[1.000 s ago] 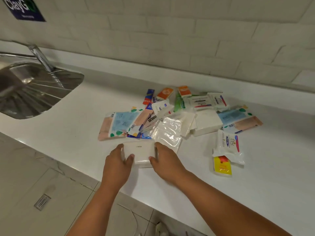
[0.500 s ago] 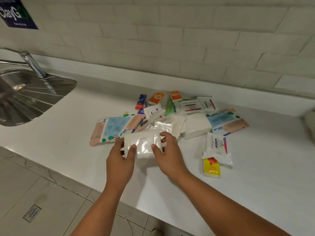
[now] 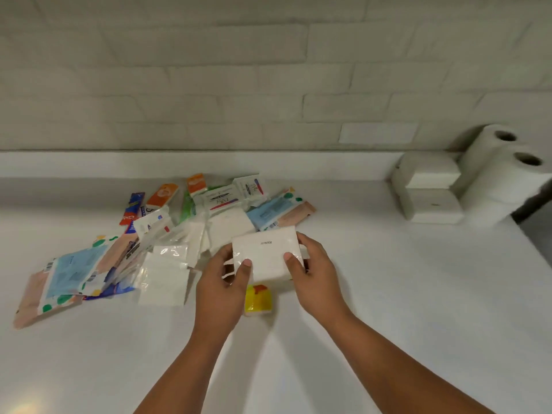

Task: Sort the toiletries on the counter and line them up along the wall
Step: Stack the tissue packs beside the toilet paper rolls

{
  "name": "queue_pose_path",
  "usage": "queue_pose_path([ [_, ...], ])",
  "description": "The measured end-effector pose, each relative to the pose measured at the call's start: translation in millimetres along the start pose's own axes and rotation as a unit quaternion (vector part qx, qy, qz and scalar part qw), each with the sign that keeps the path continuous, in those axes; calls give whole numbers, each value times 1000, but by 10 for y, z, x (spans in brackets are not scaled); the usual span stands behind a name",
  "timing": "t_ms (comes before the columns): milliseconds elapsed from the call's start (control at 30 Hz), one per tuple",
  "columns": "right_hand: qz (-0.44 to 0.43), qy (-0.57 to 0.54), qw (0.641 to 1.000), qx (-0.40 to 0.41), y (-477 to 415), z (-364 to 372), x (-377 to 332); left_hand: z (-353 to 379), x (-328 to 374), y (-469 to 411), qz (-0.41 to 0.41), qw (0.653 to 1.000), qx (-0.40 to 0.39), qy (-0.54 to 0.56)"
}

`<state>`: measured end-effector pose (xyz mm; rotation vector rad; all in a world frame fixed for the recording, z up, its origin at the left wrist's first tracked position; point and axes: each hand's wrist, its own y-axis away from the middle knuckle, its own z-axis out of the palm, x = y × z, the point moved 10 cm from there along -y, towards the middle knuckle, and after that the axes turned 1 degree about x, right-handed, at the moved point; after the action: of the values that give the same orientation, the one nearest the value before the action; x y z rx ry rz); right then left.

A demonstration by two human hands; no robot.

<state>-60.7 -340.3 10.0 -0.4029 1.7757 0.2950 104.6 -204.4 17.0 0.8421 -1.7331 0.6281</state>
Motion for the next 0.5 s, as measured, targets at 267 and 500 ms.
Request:
queue_pose_path([
  [267,41,5,995,85,-140,-1648,594,1670,356,323,7,994,-105,7],
  [500,55,-11,988,145,-359,-2692,901,2837,633,429,18,987,-159,1],
])
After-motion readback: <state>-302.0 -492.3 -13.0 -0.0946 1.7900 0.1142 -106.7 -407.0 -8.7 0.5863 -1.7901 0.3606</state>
